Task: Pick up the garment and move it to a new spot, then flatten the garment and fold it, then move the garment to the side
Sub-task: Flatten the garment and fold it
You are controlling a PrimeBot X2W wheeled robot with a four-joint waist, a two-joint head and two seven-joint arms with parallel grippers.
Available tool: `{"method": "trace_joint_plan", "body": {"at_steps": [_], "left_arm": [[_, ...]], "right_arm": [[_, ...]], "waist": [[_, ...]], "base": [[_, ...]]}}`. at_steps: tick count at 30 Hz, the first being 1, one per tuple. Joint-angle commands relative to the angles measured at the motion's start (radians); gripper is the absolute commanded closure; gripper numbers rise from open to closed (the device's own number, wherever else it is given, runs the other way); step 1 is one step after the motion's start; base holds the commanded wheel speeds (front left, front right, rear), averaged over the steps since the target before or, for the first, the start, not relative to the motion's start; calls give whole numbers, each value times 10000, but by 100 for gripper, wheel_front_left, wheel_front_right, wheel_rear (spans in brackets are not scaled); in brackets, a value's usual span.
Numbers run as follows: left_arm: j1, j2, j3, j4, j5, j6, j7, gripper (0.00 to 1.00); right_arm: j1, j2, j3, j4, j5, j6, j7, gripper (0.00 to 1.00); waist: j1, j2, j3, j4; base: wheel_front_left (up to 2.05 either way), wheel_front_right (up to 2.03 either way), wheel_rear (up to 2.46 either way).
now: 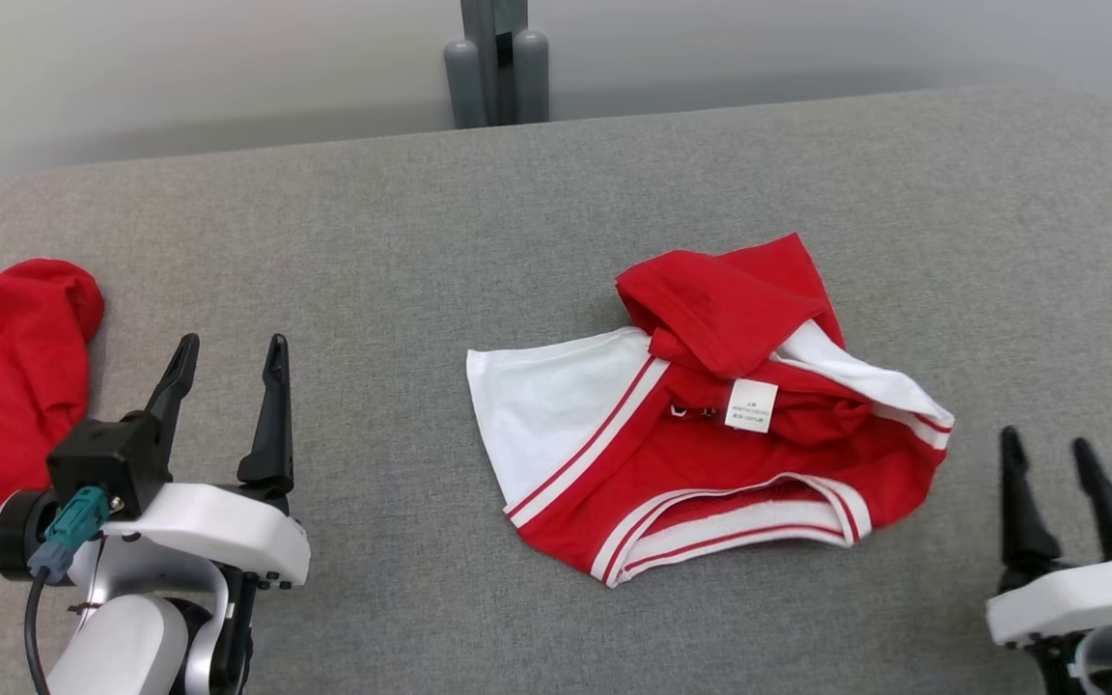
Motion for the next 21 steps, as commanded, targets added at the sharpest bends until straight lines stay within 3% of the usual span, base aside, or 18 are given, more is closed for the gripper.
{"method": "trace_joint_plan", "body": {"at_steps": [1, 8, 14, 21], "left_arm": [[123, 114, 55, -52, -11, 51, 10, 0], [293, 225, 190, -171, -95, 202, 30, 0], [509, 247, 194, -240, -97, 313, -13, 0], [729, 192, 95, -272, -87, 366, -67, 0]], "right_arm": [[30, -46, -226, -196, -82, 6, -160, 0], [-205, -33, -763, -1843, -661, 6, -283, 0], [56, -35, 502, -3141, -975, 6, 357, 0], [755, -45, 1589, -3536, -1110, 4, 1036, 0]], "waist": [[0, 0, -86, -74], [0, 0, -346, -175], [0, 0, -638, -36], [0, 0, -884, 198]], "base": [[0, 0, 0], [0, 0, 0], [0, 0, 0], [0, 0, 0]]}}
